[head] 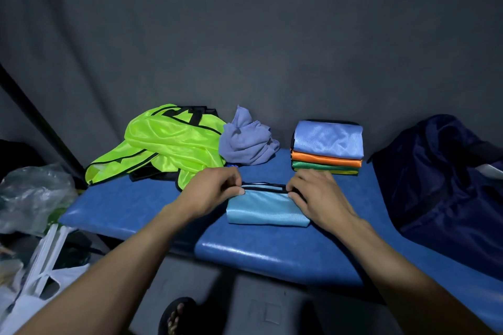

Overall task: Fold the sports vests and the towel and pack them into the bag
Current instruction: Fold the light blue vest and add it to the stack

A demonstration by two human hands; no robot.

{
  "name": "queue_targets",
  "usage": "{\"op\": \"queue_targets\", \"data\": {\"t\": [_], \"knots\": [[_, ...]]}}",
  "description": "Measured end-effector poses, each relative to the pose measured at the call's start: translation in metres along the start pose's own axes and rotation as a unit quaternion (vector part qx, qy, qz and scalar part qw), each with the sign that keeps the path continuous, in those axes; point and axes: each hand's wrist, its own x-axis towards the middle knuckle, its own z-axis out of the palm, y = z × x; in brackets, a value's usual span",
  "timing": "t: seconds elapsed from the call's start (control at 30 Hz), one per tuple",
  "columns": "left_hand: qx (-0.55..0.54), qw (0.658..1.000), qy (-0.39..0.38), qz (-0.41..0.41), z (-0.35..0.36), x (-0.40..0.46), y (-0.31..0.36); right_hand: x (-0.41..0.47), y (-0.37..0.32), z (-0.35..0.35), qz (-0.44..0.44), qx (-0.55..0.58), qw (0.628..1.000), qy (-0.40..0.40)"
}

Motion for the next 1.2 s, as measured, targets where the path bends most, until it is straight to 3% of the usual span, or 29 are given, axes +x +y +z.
{"op": "queue_targets", "data": {"t": [0.2, 0.33, 0.47, 0.57, 0.73, 0.9, 1.1, 1.17, 1.2], "knots": [[0.062, 0.998, 0.015, 0.009, 0.007, 0.003, 0.004, 0.004, 0.011, -0.003, -0.006, 0.028, 0.999, -0.037], [-0.075, 0.994, 0.063, -0.048, 0.011, 0.01, 0.006, 0.011, 0.007, -0.002, 0.0, 0.024, 0.999, -0.046], [-0.166, 0.981, 0.051, -0.09, 0.013, 0.02, 0.003, 0.017, 0.014, -0.003, 0.013, 0.079, 0.993, -0.09], [-0.266, 0.956, 0.042, -0.116, 0.016, 0.023, 0.0, 0.017, 0.025, -0.002, 0.037, 0.165, 0.98, -0.11], [-0.41, 0.896, 0.007, -0.167, 0.017, 0.032, -0.002, 0.015, 0.024, 0.004, 0.029, 0.184, 0.977, -0.104], [-0.422, 0.885, -0.102, -0.17, 0.011, 0.035, -0.01, 0.018, 0.031, 0.002, 0.04, 0.212, 0.973, -0.076], [-0.512, 0.836, -0.067, -0.187, 0.017, 0.038, -0.009, 0.021, 0.035, -0.001, 0.058, 0.226, 0.969, -0.08], [-0.485, 0.854, -0.073, -0.176, 0.019, 0.04, -0.01, 0.023, 0.035, -0.002, 0.065, 0.233, 0.967, -0.084], [-0.433, 0.884, -0.077, -0.157, 0.019, 0.04, -0.012, 0.024, 0.036, -0.003, 0.068, 0.235, 0.966, -0.088]]}}
